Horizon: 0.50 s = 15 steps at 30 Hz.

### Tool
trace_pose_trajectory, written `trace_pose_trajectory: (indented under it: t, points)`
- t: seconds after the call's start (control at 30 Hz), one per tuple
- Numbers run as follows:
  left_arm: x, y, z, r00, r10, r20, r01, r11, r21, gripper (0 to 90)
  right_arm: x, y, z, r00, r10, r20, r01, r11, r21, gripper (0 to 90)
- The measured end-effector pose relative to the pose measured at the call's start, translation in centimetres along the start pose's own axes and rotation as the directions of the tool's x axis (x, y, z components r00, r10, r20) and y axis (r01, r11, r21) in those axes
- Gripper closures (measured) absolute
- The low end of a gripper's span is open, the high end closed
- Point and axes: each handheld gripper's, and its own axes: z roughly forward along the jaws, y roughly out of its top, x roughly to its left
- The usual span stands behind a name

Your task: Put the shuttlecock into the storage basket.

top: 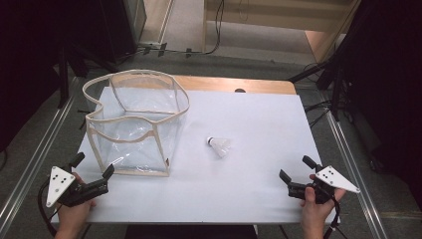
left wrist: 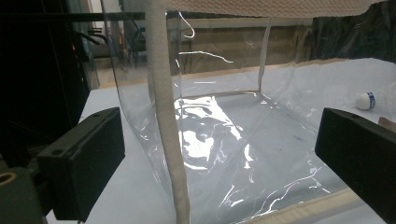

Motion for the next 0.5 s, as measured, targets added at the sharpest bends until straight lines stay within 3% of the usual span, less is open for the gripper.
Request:
trace_pose_trajectory:
  t: [0.5]
  points:
    - [-0.2,0.0,0.1,0.9997,0.024,0.001,-0.024,0.9997,0.006,2.3,1.9,3.1,1.1,0.9979,-0.047,-0.045,0.048,0.999,0.013,0.0]
